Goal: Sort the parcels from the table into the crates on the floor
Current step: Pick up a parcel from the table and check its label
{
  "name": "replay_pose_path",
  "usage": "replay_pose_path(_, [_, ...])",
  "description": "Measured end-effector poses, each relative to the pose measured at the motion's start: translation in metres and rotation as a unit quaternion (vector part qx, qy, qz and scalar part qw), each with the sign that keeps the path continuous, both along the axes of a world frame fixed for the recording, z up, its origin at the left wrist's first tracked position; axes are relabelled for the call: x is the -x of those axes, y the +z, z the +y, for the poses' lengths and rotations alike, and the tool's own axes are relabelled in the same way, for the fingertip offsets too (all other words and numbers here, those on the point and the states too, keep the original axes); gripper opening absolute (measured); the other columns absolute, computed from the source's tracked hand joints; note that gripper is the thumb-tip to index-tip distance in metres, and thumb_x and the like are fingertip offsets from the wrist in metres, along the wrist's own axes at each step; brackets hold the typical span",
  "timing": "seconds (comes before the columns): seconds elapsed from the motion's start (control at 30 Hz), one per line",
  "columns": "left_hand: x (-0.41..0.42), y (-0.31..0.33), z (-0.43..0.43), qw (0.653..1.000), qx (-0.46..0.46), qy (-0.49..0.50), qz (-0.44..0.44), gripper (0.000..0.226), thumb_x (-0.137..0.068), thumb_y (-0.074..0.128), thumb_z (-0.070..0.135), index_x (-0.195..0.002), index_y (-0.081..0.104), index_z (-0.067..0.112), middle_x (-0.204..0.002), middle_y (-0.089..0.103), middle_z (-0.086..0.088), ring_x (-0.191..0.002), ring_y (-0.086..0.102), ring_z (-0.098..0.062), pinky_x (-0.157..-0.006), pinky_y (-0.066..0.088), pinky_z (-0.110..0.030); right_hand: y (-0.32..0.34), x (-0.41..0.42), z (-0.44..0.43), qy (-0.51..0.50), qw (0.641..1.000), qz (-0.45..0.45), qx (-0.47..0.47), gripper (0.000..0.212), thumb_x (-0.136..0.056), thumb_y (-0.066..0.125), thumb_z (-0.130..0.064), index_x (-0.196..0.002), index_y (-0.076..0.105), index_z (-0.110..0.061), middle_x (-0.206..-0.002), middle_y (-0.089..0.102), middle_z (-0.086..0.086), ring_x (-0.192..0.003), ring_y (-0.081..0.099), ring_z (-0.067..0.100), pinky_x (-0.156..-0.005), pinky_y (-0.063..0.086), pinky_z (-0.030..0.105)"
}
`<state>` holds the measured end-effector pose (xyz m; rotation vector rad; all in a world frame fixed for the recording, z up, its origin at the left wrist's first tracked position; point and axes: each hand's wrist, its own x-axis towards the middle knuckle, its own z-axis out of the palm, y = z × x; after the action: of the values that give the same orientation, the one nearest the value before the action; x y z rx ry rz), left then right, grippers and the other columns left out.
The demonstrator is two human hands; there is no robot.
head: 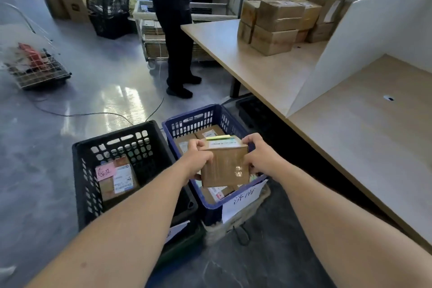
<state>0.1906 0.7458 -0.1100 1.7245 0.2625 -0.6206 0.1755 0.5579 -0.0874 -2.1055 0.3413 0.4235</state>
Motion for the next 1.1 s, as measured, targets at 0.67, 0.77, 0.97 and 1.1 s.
replay_pose_path(0.67, [-0.050,-0.077,0.109,0.979,-0.168,0.113,-0.009,0.104,-0.086,0.060,0.006,-0.147,-0.015,0.044,-0.131,0.041,0.002,-0.107,0.056,-0.025,-0.086,0.055,-0.043,-0.081,-0.122,0.122,0.254,0.966,0.032,0.036,0.110,-0.081,0.066,-0.001,-0.144,-0.006,-0.054,-0.114,0.056,-0.006,-0.083,0.066,0.016,-0.065,0.059,0.034])
replay_pose_path(0.77, [-0.058,-0.081,0.119,0.977,-0.200,0.075,0.005,0.116,-0.082,0.056,-0.002,-0.135,-0.030,0.055,-0.134,0.038,-0.007,-0.095,0.058,-0.025,-0.064,0.056,-0.033,-0.087,-0.142,0.130,0.294,0.953,0.058,0.030,0.113,-0.082,0.067,-0.008,-0.140,-0.016,-0.057,-0.109,0.059,-0.003,-0.084,0.065,0.016,-0.067,0.059,0.035])
replay_pose_path(0.97, [-0.060,-0.087,0.137,0.974,-0.220,0.040,0.043,0.125,-0.080,0.057,-0.004,-0.118,-0.035,0.072,-0.143,0.029,-0.023,-0.075,0.063,-0.022,-0.053,0.052,-0.028,-0.085,-0.161,0.149,0.373,0.923,0.092,0.030,0.101,-0.089,0.061,-0.013,-0.140,-0.012,-0.061,-0.096,0.062,-0.006,-0.076,0.065,0.020,-0.052,0.053,0.026])
replay_pose_path(1.1, [-0.062,-0.088,0.147,0.977,-0.200,0.054,0.050,0.119,-0.081,0.056,-0.007,-0.133,-0.021,0.067,-0.143,0.030,-0.021,-0.080,0.064,-0.026,-0.062,0.060,-0.036,-0.087,-0.164,0.159,0.399,0.911,0.090,0.052,0.093,-0.088,0.060,-0.012,-0.144,-0.001,-0.055,-0.106,0.062,-0.007,-0.084,0.065,0.024,-0.061,0.059,0.037])
